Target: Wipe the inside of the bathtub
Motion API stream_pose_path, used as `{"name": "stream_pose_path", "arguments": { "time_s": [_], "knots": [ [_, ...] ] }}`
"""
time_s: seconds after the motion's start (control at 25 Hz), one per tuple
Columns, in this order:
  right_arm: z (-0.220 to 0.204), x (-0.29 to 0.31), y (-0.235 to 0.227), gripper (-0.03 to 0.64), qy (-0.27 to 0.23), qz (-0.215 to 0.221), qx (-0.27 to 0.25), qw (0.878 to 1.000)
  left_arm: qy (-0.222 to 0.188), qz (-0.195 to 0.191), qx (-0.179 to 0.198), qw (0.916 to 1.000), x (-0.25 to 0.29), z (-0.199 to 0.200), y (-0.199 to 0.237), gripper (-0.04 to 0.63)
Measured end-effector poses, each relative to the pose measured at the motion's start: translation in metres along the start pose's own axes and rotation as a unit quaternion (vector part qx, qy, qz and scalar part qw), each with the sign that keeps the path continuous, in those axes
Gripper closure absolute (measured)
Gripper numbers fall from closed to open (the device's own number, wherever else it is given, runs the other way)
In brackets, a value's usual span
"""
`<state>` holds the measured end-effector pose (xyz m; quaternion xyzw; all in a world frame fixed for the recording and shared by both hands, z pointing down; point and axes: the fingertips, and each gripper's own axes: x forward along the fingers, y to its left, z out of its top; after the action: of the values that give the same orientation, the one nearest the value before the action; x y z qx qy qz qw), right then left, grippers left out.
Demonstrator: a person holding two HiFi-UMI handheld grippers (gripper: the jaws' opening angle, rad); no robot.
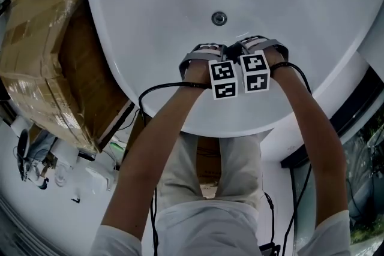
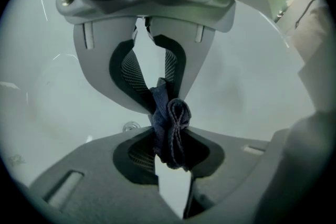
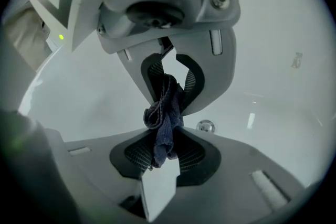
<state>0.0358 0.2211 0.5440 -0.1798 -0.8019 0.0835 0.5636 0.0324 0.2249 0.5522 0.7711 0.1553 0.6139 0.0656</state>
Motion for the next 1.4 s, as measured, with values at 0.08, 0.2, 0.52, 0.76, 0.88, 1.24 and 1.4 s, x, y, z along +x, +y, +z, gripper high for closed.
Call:
{"name": "stream_pose_path", "arguments": {
  "time_s": [0.08, 0.2, 0.52, 0.76, 0.88, 1.24, 1.4],
  "knots": [
    [-0.004, 0.012, -0.006, 0.518, 0.003, -0.002, -0.006, 1.000, 0.000, 0.001, -0.001, 1.0000, 0.012, -0.004, 0.006, 0.495],
    [-0.011, 0.028, -0.013, 0.518, 0.006, -0.004, -0.009, 1.000, -0.001, 0.003, 0.001, 1.0000, 0.029, -0.009, 0.012, 0.495],
    [-0.035, 0.062, -0.026, 0.518, 0.017, -0.019, -0.012, 1.000, 0.002, 0.015, 0.001, 0.9999, 0.069, -0.011, 0.025, 0.495],
    [-0.049, 0.087, -0.029, 0.518, 0.023, -0.007, -0.022, 0.999, -0.001, 0.013, -0.003, 0.9999, 0.097, -0.012, 0.029, 0.495],
    [-0.056, 0.102, -0.029, 0.518, 0.033, 0.001, -0.023, 0.999, 0.002, 0.003, -0.009, 1.0000, 0.113, -0.013, 0.028, 0.495],
    [-0.064, 0.129, -0.041, 0.518, 0.037, 0.004, -0.009, 0.999, 0.010, -0.009, 0.011, 0.9998, 0.140, -0.023, 0.037, 0.495],
    [-0.070, 0.139, -0.040, 0.518, 0.029, 0.020, 0.006, 0.999, 0.003, -0.020, 0.016, 0.9997, 0.152, -0.022, 0.037, 0.495]
  ]
}}
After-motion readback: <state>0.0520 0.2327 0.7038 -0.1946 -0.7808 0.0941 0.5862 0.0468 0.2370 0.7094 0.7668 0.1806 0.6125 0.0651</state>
